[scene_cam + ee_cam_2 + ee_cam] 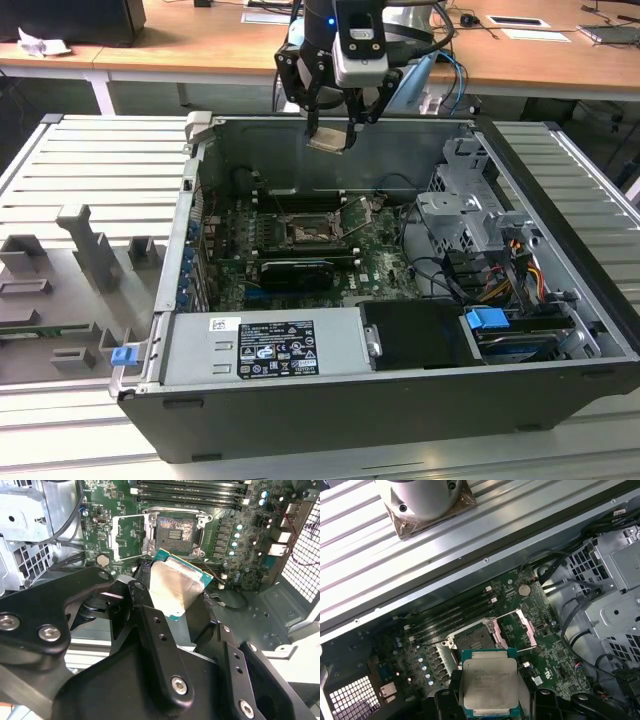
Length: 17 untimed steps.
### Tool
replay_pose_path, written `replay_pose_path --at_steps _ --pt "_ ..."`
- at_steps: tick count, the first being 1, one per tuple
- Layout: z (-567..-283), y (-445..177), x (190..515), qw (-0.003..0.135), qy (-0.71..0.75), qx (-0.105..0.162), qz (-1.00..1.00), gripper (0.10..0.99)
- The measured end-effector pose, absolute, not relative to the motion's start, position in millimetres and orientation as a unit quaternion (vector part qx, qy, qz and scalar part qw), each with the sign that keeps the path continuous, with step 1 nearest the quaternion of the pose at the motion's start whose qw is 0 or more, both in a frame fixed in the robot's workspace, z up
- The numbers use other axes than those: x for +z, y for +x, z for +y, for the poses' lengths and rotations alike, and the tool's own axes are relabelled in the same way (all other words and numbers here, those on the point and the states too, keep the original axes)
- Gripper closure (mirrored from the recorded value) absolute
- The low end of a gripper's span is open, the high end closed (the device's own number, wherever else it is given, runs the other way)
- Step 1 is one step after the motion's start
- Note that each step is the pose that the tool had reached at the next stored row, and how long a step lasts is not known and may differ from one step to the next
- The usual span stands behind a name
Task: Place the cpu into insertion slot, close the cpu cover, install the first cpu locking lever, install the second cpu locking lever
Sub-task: 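Place the cpu into insertion slot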
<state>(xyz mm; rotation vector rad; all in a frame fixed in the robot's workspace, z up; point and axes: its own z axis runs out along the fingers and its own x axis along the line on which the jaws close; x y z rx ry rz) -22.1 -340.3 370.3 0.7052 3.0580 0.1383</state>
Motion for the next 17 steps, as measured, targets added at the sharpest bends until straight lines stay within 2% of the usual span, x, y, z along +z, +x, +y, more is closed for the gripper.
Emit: replay_pose_path --at_steps 17 --pt "-340.3 -22.1 369.8 0.002 0.258 0.044 0.965 0.561"
